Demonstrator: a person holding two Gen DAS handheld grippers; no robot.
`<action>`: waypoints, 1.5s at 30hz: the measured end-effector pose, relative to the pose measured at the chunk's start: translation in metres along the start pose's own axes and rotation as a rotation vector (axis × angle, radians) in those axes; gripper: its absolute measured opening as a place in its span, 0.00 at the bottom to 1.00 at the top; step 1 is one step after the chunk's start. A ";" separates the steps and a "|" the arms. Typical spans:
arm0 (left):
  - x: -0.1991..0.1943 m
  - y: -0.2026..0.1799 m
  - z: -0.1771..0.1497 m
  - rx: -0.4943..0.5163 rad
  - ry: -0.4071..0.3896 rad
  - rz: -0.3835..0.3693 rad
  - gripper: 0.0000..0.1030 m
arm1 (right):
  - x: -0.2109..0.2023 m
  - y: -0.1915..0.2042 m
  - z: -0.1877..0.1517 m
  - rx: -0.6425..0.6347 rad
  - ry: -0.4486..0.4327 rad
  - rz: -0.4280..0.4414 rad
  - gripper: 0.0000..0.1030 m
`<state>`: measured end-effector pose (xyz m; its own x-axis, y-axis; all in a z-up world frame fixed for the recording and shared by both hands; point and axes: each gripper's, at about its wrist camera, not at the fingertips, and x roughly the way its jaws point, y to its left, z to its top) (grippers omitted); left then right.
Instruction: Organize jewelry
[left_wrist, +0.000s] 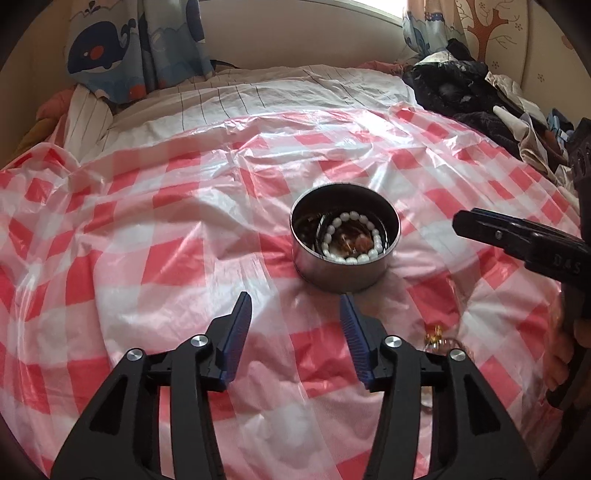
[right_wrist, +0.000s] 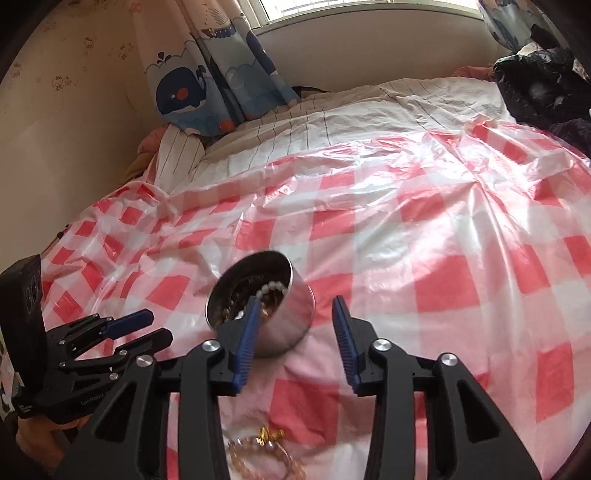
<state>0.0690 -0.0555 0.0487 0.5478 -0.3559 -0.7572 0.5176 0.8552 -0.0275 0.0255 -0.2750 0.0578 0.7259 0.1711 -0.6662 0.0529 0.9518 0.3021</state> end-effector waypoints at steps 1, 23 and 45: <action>-0.001 -0.003 -0.010 -0.003 0.002 0.011 0.53 | -0.007 0.000 -0.011 -0.008 0.005 -0.022 0.56; 0.010 -0.015 -0.066 -0.072 0.001 0.224 0.86 | -0.010 -0.006 -0.093 0.062 -0.010 -0.184 0.80; 0.011 -0.016 -0.065 -0.069 0.002 0.228 0.86 | -0.005 -0.001 -0.095 0.038 -0.001 -0.198 0.85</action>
<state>0.0235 -0.0485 -0.0015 0.6440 -0.1497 -0.7502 0.3344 0.9371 0.1000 -0.0435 -0.2533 -0.0036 0.6995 -0.0187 -0.7144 0.2203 0.9566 0.1907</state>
